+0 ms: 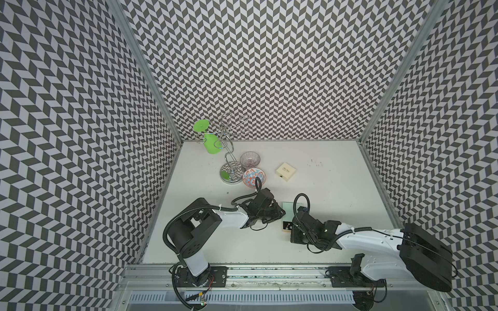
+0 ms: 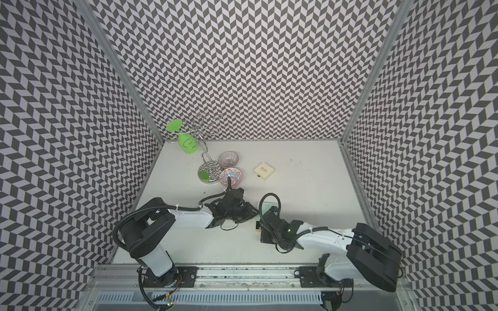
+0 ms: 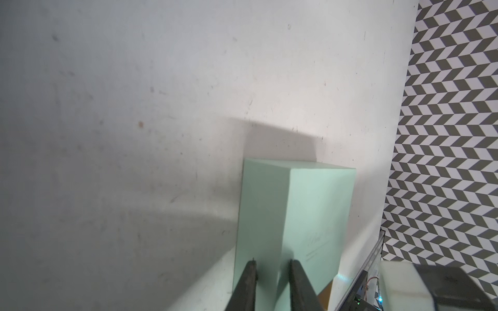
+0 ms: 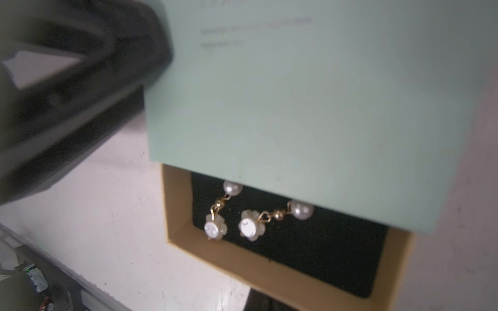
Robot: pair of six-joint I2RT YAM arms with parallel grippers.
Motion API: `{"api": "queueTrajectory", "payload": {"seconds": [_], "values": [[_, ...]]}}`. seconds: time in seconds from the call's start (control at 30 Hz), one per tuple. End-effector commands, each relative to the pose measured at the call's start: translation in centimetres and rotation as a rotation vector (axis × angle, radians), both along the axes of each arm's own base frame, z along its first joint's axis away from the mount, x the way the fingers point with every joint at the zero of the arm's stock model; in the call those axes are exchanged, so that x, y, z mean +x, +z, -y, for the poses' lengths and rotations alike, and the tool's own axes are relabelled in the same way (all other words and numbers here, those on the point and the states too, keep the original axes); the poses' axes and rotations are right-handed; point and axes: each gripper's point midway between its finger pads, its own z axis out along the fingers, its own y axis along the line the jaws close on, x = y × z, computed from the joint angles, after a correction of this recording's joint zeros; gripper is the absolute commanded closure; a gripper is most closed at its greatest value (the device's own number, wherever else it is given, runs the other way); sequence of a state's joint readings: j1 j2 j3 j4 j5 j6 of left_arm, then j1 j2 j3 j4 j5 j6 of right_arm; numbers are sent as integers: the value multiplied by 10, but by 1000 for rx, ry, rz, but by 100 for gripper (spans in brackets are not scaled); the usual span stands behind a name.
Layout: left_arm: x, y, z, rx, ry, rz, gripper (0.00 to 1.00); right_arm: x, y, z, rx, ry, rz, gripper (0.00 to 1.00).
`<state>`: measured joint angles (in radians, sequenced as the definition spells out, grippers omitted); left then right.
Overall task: Take out the earrings from the drawer-style jewelry box
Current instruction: Open the drawer in the jewelry box.
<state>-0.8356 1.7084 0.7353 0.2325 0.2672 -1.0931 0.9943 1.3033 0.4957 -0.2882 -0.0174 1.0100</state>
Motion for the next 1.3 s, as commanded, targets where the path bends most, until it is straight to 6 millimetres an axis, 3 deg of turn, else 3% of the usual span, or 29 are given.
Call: {"api": "queueTrajectory", "payload": {"seconds": [0.0,0.57,0.77,0.9,1.07,1.27], "values": [[-10,-39,-25,147,40,-68,77,-61,-38,56,-211,19,-249,100],[-12,-39,-23,146,31,-66,77,-74,-33,53,-189,-8,-274,100],[-14,-37,-24,145,32,-63,77,-67,-39,61,-243,-31,-250,100],[-10,-26,-25,124,46,-49,66,-58,-35,63,-268,-38,-217,99],[0,1,-21,70,55,3,50,-38,-23,67,-272,-63,-168,92],[3,12,-20,49,59,25,42,-8,-16,66,-259,-28,-131,92]]}}
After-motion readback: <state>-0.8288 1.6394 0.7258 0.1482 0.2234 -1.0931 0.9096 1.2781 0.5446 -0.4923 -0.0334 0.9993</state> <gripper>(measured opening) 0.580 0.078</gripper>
